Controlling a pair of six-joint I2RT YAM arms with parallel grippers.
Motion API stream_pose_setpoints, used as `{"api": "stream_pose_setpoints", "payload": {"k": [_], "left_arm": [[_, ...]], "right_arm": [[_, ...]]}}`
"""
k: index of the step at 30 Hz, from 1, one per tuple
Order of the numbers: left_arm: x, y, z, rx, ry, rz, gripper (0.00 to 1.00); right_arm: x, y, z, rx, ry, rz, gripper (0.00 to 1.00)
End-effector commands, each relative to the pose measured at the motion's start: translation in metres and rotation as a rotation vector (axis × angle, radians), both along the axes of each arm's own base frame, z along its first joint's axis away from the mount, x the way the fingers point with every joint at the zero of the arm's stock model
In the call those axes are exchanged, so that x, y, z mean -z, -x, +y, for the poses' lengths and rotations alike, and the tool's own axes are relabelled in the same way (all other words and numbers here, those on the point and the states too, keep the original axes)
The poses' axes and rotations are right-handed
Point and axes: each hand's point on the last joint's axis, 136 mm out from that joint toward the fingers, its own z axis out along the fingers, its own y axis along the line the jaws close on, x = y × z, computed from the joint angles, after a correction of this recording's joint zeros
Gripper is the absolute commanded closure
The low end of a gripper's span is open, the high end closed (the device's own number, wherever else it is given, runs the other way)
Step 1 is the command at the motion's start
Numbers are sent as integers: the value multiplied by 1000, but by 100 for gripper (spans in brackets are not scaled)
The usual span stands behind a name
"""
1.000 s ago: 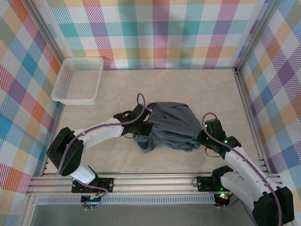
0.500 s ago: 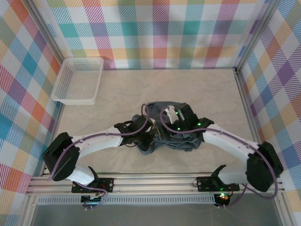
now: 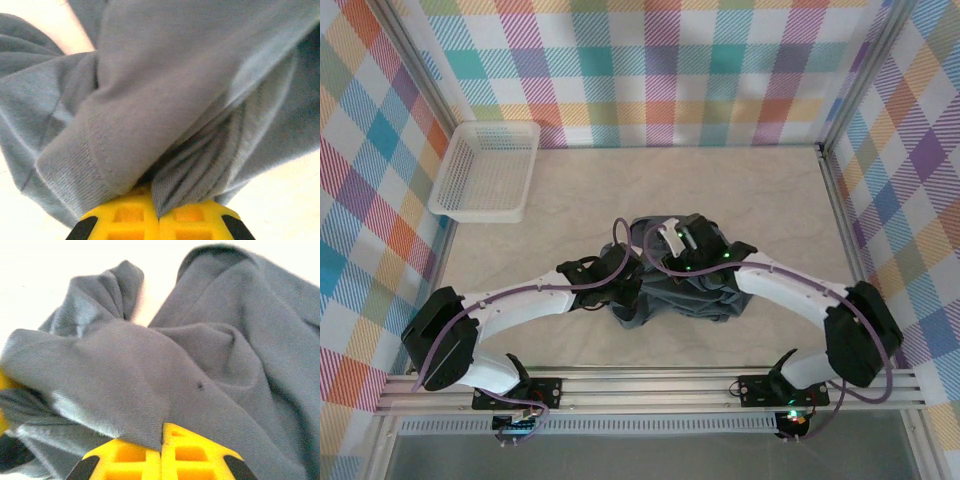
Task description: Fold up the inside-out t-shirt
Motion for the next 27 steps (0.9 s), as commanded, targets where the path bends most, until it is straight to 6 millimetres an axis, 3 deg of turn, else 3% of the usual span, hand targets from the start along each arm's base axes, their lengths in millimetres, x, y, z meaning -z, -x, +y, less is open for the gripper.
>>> {"api": "stream_pose_setpoints", "payload": {"k": [1, 5, 7, 11, 14, 17, 20, 23, 27], "left_arm": [[18, -1, 31, -68, -136, 8, 100], [20, -6, 44, -95, -163, -8, 91], [9, -5, 36, -49, -127, -10, 82], [-29, 7, -3, 169, 35, -49, 57], [-60, 11, -10, 239, 116, -144, 38], [-87, 8, -16, 258, 159, -186, 30], [-109, 5, -37, 260, 237, -179, 23], [-113, -16, -50, 101, 270, -150, 18], [-92, -36, -80, -17, 322, -63, 9]], "right_arm": [[-38, -5, -15, 100, -93, -43, 100], [-89, -11, -29, 196, -354, -27, 100], [-103, -10, -29, 188, -413, -29, 100], [-109, -8, -20, 159, -428, 26, 100], [-117, -9, -15, 165, -447, 55, 100], [-123, -8, -10, 157, -478, 77, 100], [-124, -10, -8, 175, -494, 99, 100], [-126, -12, -7, 195, -509, 127, 100], [-124, -18, -17, 328, -525, 170, 100]]}}
